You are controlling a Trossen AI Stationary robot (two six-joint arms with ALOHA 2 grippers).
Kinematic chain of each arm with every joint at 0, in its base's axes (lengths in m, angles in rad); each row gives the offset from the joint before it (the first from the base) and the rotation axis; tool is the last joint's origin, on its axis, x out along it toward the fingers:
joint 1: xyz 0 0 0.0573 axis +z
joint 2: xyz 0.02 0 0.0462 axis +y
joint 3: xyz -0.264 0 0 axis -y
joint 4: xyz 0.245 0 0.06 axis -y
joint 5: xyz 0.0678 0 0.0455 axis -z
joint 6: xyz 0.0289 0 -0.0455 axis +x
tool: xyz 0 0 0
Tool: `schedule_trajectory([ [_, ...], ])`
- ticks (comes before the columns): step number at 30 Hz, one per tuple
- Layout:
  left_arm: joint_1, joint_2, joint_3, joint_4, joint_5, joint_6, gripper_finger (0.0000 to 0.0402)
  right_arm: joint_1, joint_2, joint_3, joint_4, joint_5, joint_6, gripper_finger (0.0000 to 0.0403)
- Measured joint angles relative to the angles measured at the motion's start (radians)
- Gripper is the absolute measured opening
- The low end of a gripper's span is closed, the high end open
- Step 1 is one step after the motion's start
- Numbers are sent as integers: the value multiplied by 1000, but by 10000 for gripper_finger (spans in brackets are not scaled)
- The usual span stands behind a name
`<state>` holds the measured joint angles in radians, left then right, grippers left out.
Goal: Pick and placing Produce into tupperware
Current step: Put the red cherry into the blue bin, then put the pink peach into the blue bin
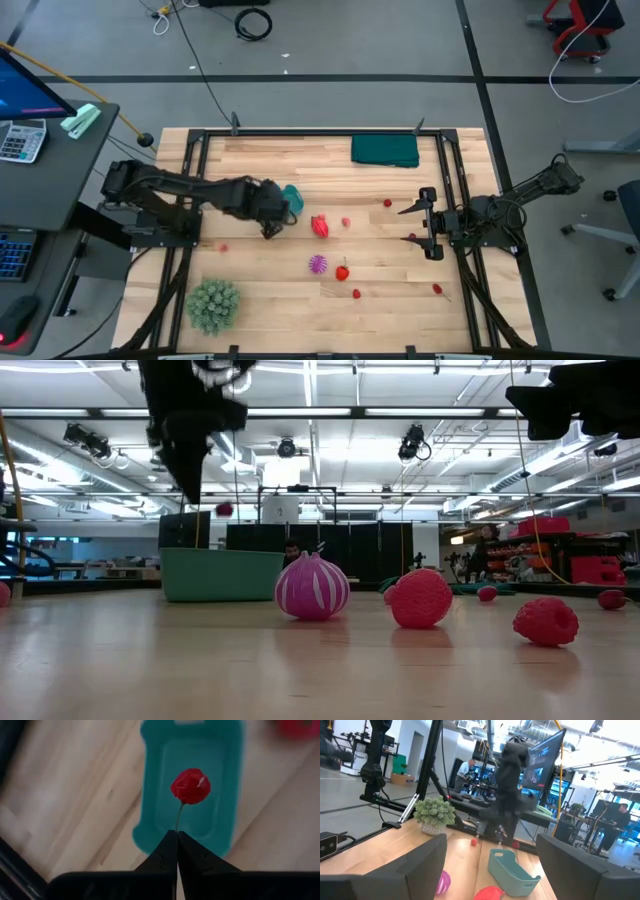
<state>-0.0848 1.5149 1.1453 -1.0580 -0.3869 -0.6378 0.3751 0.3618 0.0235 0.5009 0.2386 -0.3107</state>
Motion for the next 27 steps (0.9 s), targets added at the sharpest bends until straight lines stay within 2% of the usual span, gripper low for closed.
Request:
schedule_trajectory([
  [5,90,4,-104,60,61,4,8,0,0,0,0,0,0,316],
  [10,106,4,-126,78,150,29,19,0,0,0,-2,0,0,316],
  [20,103,4,-126,106,152,101,58,0,0,0,-7,0,1,316],
  [27,98,2,-104,-3,157,72,102,0,0,0,-7,0,4,316],
])
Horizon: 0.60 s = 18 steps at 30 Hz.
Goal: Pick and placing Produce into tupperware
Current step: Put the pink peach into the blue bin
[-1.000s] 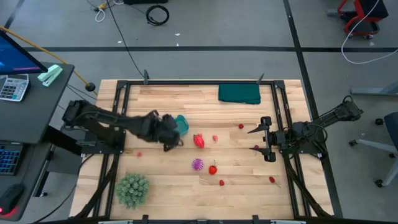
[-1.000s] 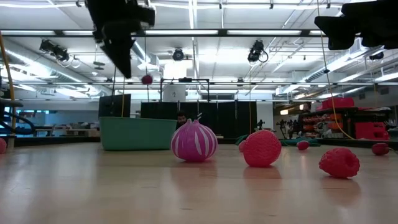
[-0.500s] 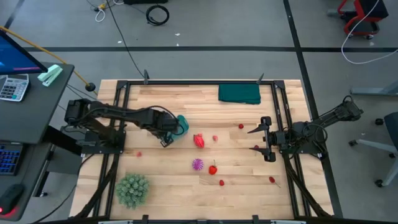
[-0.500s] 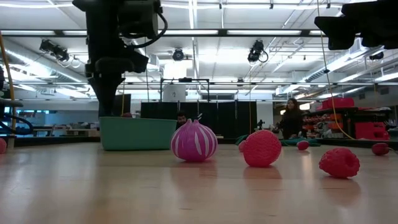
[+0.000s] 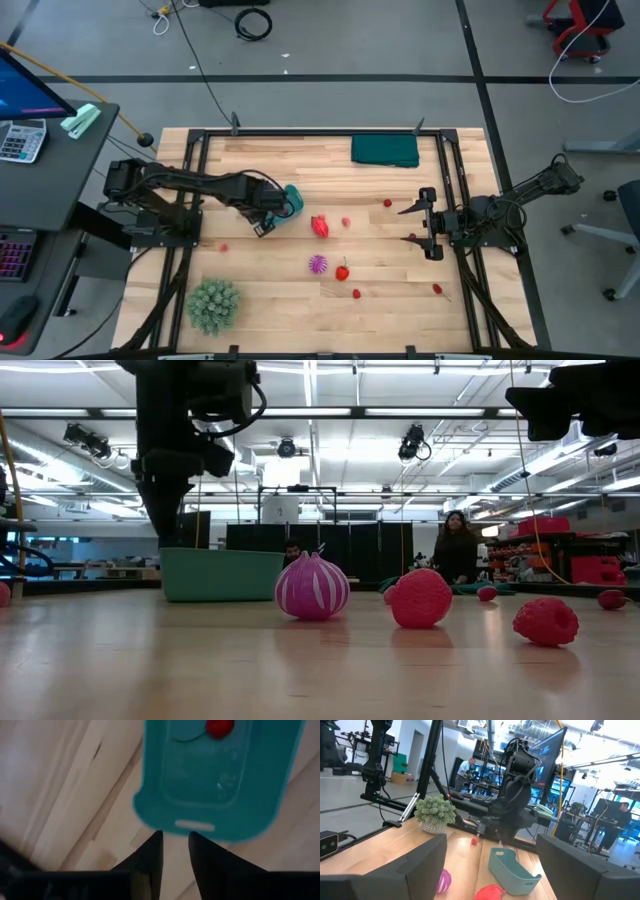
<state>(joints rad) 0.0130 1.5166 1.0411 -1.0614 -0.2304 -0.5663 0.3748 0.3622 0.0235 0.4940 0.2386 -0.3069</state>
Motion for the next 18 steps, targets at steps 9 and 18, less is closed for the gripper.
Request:
schedule_trajectory([
  [9,-82,-1,204,-337,16,-107,111,0,0,0,0,0,0,316],
  [18,-306,-2,191,-380,98,-451,150,0,0,0,-4,0,1,316],
])
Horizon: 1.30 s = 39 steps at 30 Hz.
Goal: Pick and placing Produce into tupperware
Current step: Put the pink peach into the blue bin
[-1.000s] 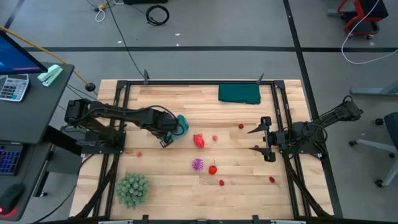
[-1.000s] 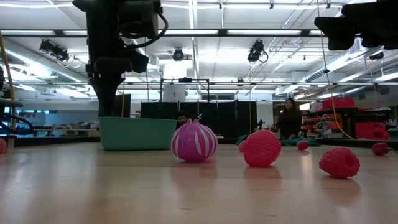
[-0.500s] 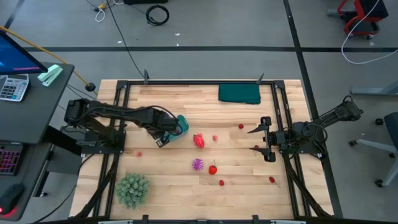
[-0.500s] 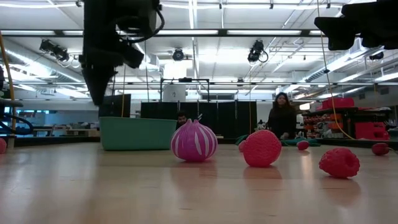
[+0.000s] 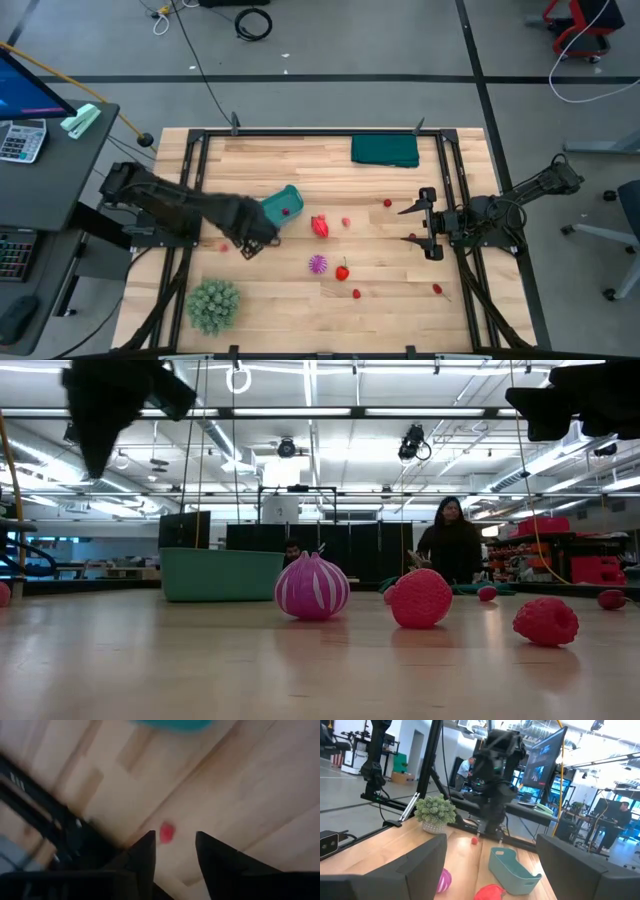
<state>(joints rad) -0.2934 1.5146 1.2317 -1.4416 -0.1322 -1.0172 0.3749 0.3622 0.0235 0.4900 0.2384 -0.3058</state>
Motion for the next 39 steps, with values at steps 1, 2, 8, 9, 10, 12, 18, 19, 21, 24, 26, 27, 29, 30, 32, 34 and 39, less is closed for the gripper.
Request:
schedule_trajectory([
  [1,-26,0,-16,2,0,-60,157,0,0,0,-5,0,0,316],
  [2,-54,0,-34,6,-4,-127,164,0,0,0,-12,0,0,316],
  [8,-190,0,-145,-1,-110,-469,180,0,0,0,-79,0,0,316],
  [9,-206,-1,-165,0,-108,-501,177,0,0,0,-88,0,0,316],
  [10,-225,-5,-185,3,-99,-532,172,0,0,0,-95,0,0,316],
  [12,-254,-17,-220,13,-82,-586,159,0,0,0,-101,0,0,316],
  [18,-338,-71,-299,151,-75,-706,115,0,0,0,-101,0,0,316],
  [19,-348,-78,-313,187,-75,-708,110,0,0,0,-101,0,-1,316],
  [21,-361,-89,-344,253,-77,-723,101,0,0,0,-101,0,-2,316],
  [24,-374,-90,-399,335,-85,-746,97,0,0,0,-101,0,-2,316],
  [26,-379,-90,-433,377,-84,-746,102,0,0,0,-101,0,-2,316],
  [27,-379,-90,-447,384,-84,-746,106,0,0,0,-101,0,-2,316],
  [29,-379,-90,-469,357,-84,-747,118,0,0,0,-101,0,-2,316],
  [30,-379,-90,-477,336,-85,-752,125,0,0,0,-101,0,-2,316],
  [32,-378,-90,-490,310,-85,-774,141,0,0,0,-101,0,-2,316],
  [34,-378,-90,-500,313,-85,-786,159,0,0,0,-102,0,-2,316],
  [39,-378,-90,-522,433,-85,-765,202,0,0,0,-101,0,-3,316],
])
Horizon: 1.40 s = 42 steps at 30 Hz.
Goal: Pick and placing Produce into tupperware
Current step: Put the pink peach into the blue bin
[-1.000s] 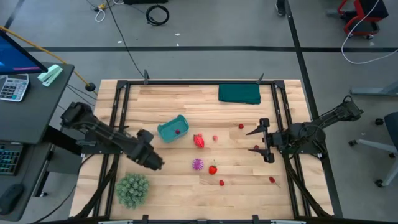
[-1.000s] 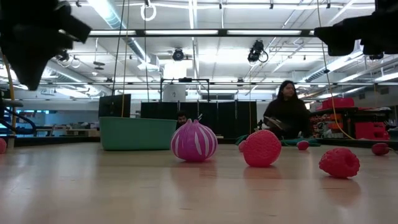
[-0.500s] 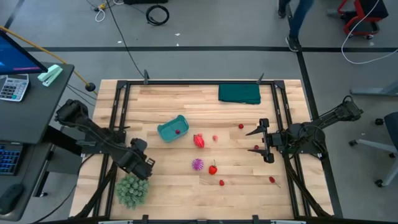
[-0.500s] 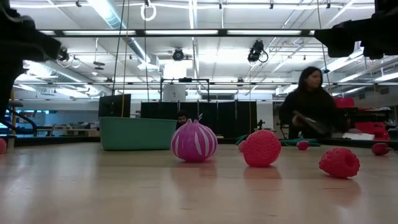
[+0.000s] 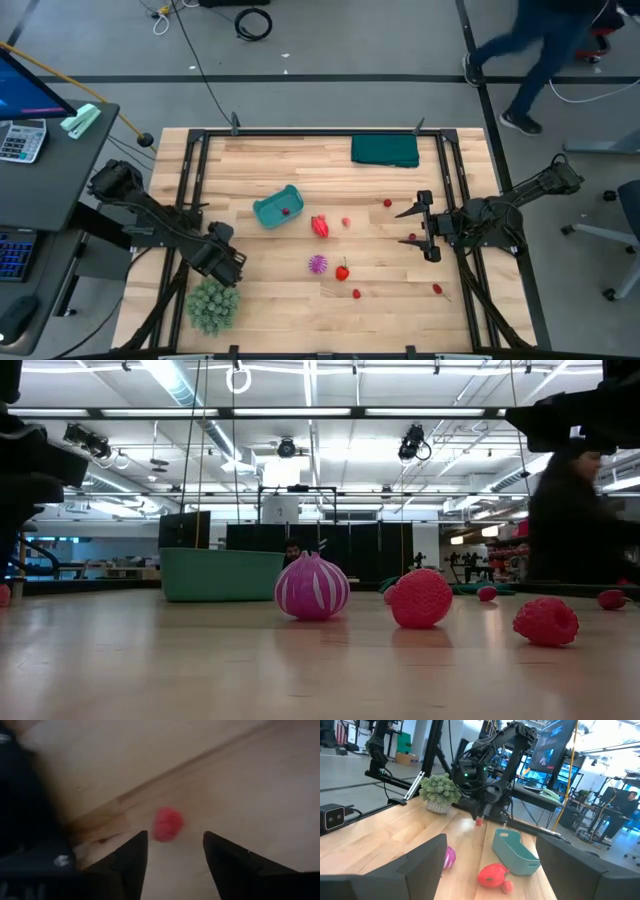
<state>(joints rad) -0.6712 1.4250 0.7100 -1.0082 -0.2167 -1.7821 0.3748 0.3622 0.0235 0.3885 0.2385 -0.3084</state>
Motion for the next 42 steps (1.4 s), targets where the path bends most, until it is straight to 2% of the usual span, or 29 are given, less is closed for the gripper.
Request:
schedule_trajectory([
  [5,0,0,-44,-3,-1,-9,226,0,0,0,0,0,0,316],
  [10,0,-3,-116,61,-6,-36,220,0,0,0,0,0,0,316],
  [18,0,-1,-116,89,-12,-6,168,0,0,0,0,0,-3,316],
  [25,1,2,-101,103,-23,-44,105,0,0,0,0,0,-15,316],
  [30,3,2,-33,103,-134,-34,76,0,0,0,0,0,-60,316],
  [35,54,2,59,102,-264,68,82,0,0,0,0,0,-61,316],
  [42,240,2,199,121,-410,415,93,0,0,0,2,0,-134,316],
])
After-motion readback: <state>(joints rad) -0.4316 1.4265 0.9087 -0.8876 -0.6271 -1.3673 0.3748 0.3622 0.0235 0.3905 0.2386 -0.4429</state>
